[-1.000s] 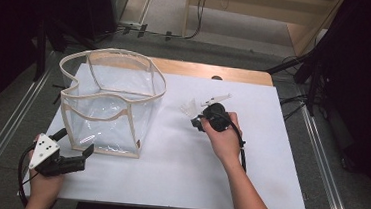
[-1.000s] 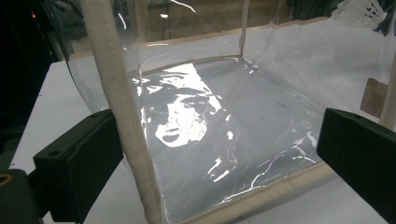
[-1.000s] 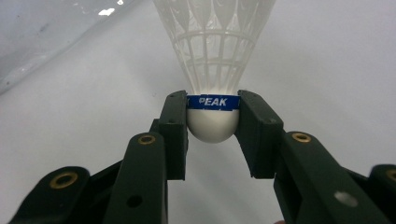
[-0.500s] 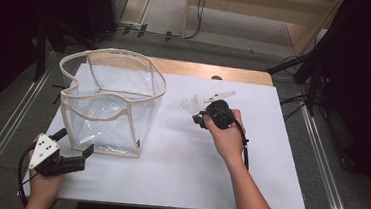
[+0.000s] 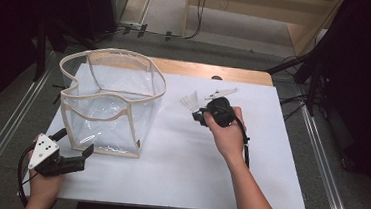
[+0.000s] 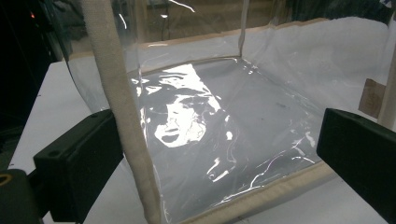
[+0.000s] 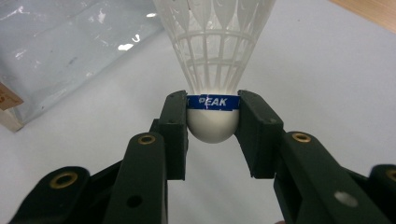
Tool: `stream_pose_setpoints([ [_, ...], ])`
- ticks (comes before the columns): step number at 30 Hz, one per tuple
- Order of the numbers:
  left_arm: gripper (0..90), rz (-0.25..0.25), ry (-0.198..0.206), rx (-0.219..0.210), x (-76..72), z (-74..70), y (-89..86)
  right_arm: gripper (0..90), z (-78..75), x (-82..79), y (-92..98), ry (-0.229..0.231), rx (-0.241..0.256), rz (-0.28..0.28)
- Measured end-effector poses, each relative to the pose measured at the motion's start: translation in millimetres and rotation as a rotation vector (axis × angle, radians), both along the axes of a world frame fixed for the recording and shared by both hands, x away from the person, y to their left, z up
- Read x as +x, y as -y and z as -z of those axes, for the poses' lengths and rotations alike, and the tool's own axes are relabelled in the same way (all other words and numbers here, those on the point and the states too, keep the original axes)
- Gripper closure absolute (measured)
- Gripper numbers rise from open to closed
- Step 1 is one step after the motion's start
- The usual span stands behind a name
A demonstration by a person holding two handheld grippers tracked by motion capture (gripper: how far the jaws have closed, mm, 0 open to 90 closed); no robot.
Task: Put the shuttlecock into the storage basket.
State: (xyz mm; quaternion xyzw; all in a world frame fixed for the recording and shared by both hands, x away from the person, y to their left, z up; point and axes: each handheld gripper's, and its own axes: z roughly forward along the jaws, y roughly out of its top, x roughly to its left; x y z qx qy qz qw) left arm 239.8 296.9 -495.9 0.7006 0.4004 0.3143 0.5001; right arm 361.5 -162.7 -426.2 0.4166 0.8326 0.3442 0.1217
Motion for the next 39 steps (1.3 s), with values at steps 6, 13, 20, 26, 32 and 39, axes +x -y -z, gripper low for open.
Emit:
stream_pose_setpoints([
  [6, 1.0, 0.003, -0.001, -0.002, 0.0, 0.0, -0.4, 63.2, -9.5, 1.2, -1.5, 0.012, -0.002, -0.001],
  [13, 1.1, 0.003, -0.002, -0.003, 0.1, -0.1, -0.6, 63.2, -13.7, 1.2, -3.6, 0.026, 0.006, -0.003],
  [20, 1.1, -0.003, 0.008, 0.014, -0.9, 0.1, 0.9, 63.2, -16.9, 0.1, -5.4, 0.036, 0.022, -0.007],
  [26, 1.1, -0.002, 0.007, 0.012, -0.9, 0.1, 0.6, 63.2, -21.9, -1.0, -4.6, 0.048, 0.031, -0.002],
  [32, 1.1, -0.003, 0.012, 0.014, -1.4, -0.1, 0.4, 63.2, -28.5, -1.7, -4.2, 0.072, 0.038, 0.002],
  [39, 1.1, -0.001, 0.012, 0.011, -1.5, -0.1, 0.2, 63.2, -35.5, -1.5, -5.3, 0.085, 0.039, -0.008],
])
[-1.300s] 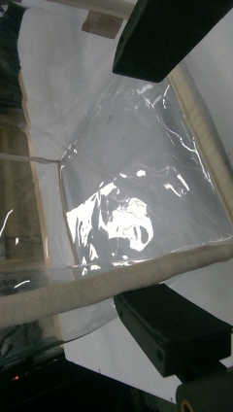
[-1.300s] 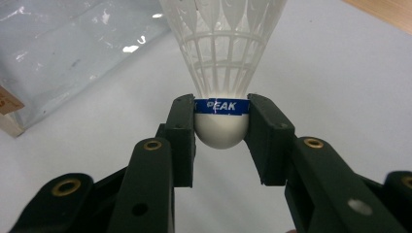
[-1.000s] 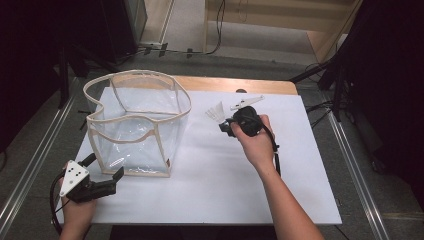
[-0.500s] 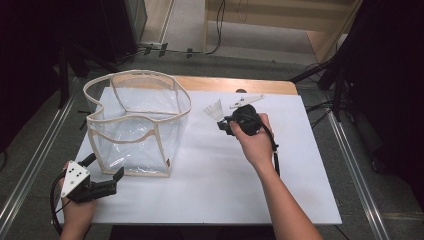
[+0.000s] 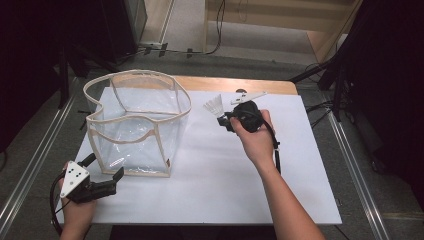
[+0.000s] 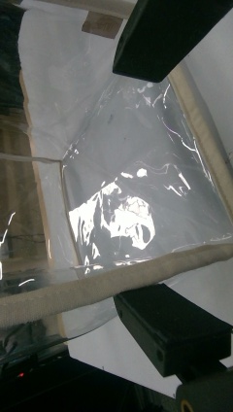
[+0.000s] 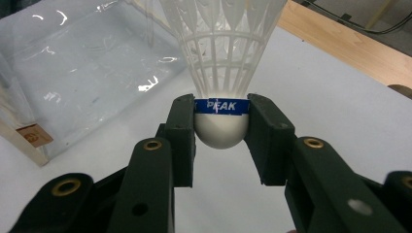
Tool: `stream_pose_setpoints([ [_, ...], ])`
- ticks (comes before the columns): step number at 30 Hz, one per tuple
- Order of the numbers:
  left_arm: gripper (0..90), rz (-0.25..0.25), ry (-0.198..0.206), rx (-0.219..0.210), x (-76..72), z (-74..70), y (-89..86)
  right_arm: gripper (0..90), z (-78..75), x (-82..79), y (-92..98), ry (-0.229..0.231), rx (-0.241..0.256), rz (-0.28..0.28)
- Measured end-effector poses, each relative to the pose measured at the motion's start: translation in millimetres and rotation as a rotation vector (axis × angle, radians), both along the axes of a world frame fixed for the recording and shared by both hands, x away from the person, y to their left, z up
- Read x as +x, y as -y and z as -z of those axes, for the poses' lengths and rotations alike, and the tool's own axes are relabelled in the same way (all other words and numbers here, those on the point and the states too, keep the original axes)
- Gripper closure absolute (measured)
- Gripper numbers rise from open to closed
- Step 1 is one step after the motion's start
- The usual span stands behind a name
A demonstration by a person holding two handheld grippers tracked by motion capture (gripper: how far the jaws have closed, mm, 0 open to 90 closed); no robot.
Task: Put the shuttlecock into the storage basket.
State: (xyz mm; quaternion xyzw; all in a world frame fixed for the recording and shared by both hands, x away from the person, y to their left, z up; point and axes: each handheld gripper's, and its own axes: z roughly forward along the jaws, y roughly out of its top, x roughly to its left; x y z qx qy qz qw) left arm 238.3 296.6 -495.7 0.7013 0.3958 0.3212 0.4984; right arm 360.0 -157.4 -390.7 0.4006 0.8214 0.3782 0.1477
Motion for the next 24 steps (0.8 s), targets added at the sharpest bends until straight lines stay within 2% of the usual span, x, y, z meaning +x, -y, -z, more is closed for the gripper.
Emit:
stream_pose_setpoints([
  [24, 1.1, 0.002, 0.003, 0.001, -0.2, -0.1, -0.3, 63.2, -19.5, -0.1, -7.3, 0.038, 0.018, -0.015],
])
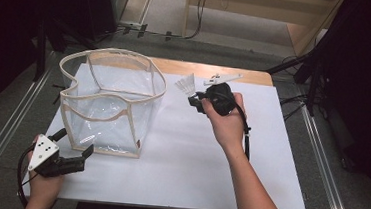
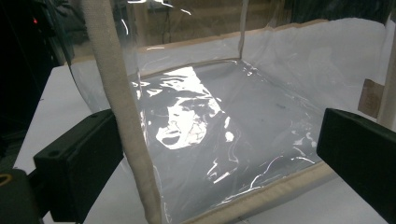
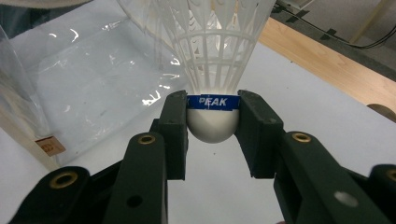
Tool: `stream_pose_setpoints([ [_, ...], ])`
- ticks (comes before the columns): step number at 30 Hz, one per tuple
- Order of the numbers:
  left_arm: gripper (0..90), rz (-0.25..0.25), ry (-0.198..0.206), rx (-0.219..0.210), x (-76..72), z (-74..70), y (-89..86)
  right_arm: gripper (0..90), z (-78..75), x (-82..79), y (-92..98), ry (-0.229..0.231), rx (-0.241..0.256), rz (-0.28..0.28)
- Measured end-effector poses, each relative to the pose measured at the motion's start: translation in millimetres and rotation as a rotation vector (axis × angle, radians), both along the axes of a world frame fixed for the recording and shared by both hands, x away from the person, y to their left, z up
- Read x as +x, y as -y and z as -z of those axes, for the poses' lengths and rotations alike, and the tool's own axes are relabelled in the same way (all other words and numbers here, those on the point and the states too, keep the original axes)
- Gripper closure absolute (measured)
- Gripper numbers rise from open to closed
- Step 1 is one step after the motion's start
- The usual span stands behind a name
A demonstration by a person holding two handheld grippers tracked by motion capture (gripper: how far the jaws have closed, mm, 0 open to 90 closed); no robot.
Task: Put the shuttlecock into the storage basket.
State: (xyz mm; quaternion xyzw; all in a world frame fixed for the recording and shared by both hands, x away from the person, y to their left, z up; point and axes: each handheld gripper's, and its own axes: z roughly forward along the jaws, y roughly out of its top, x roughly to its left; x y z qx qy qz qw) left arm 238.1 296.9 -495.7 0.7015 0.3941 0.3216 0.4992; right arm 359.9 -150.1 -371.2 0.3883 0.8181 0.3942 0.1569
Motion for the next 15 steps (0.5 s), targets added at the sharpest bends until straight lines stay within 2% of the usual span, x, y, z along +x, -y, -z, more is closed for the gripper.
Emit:
stream_pose_setpoints([
  [15, 1.1, 0.000, 0.002, -0.002, -0.1, 0.1, 0.1, 63.2, -18.1, -0.5, -5.2, 0.033, 0.026, -0.009],
])
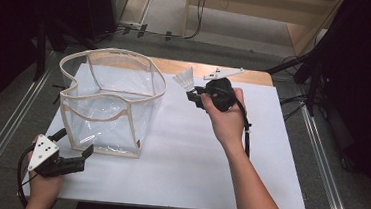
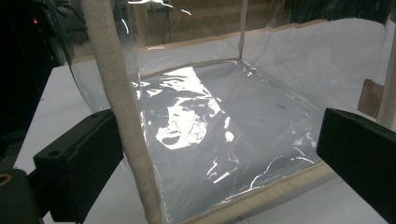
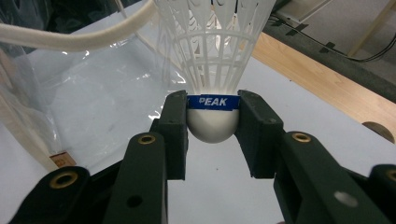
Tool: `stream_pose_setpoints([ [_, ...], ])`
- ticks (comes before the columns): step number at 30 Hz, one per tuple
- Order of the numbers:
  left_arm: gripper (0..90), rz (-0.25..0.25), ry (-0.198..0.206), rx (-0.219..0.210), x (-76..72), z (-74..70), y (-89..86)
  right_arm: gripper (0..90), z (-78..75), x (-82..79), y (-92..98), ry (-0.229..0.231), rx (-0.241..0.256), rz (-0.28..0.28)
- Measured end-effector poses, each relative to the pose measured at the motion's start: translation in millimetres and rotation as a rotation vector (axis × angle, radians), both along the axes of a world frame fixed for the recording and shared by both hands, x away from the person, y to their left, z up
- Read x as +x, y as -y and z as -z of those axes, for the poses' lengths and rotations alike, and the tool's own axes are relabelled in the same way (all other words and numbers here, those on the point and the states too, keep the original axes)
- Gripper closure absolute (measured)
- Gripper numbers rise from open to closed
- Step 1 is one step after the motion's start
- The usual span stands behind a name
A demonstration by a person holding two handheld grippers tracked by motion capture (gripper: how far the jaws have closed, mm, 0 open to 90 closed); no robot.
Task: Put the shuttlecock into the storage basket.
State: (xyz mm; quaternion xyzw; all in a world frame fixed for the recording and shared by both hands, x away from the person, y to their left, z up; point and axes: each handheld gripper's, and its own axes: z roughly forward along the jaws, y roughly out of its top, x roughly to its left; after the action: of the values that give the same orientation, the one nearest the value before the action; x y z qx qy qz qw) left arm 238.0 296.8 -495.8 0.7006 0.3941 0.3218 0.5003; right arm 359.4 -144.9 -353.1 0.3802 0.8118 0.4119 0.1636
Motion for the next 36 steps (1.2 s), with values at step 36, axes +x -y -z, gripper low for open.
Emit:
stream_pose_setpoints([
  [36, 1.0, 0.002, -0.002, 0.004, -0.6, -0.3, 0.0, 63.2, -21.8, 2.4, -33.6, 0.063, 0.048, -0.052],
])
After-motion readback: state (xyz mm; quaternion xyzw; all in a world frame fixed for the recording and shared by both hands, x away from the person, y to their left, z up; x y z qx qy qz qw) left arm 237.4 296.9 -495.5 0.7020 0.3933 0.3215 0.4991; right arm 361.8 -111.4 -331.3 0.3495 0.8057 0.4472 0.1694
